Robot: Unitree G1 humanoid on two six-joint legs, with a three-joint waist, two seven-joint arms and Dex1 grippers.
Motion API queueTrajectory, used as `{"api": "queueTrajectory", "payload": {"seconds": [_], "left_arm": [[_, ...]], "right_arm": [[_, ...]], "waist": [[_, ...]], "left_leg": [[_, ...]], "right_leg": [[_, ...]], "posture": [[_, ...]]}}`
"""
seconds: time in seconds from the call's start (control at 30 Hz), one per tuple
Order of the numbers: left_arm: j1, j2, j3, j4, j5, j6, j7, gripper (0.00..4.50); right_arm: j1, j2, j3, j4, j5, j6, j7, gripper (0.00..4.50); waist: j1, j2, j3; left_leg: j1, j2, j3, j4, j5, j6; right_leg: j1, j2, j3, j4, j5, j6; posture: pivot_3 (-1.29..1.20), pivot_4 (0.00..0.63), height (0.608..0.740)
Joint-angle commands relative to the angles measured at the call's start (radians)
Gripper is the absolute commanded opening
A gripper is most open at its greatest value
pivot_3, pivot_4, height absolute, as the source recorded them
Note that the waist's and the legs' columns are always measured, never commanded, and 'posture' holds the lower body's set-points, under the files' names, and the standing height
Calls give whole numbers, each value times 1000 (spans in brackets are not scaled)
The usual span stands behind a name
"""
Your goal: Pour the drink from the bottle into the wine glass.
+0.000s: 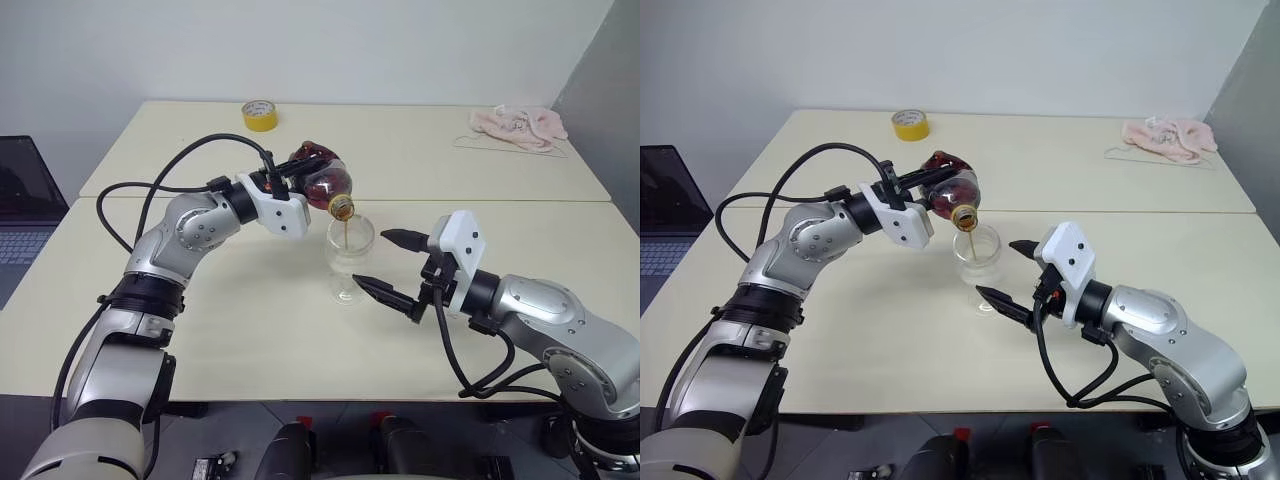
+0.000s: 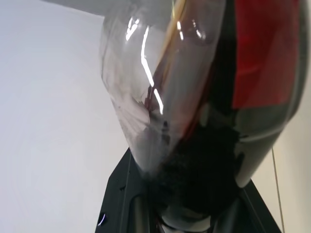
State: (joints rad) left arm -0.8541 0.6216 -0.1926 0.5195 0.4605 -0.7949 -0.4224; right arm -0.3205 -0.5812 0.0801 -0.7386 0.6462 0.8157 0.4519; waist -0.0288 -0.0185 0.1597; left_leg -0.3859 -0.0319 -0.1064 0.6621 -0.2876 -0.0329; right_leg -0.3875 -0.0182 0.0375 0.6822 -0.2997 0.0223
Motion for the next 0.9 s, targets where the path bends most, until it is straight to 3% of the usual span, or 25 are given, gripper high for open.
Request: {"api": "queueTrajectory", "payload": {"seconds": [0.03,0.9], "left_arm": [[-43,16,12,-16,2,-21,42,756],[-62,33,-7,20,69,-50,112,746]], "right_arm": [[1,3,-2,-31,-8,-11,-2,4500],[30,-13,-50,-68,10,-11,11,4500]], "waist": [[0,0,0],[0,0,0]], "left_leg": [[0,0,0,0,0,0],[0,0,0,0,0,0]], "right_leg": [[0,0,0,0,0,0],[0,0,0,0,0,0]], "posture": [[0,150,740],[0,150,740]]}}
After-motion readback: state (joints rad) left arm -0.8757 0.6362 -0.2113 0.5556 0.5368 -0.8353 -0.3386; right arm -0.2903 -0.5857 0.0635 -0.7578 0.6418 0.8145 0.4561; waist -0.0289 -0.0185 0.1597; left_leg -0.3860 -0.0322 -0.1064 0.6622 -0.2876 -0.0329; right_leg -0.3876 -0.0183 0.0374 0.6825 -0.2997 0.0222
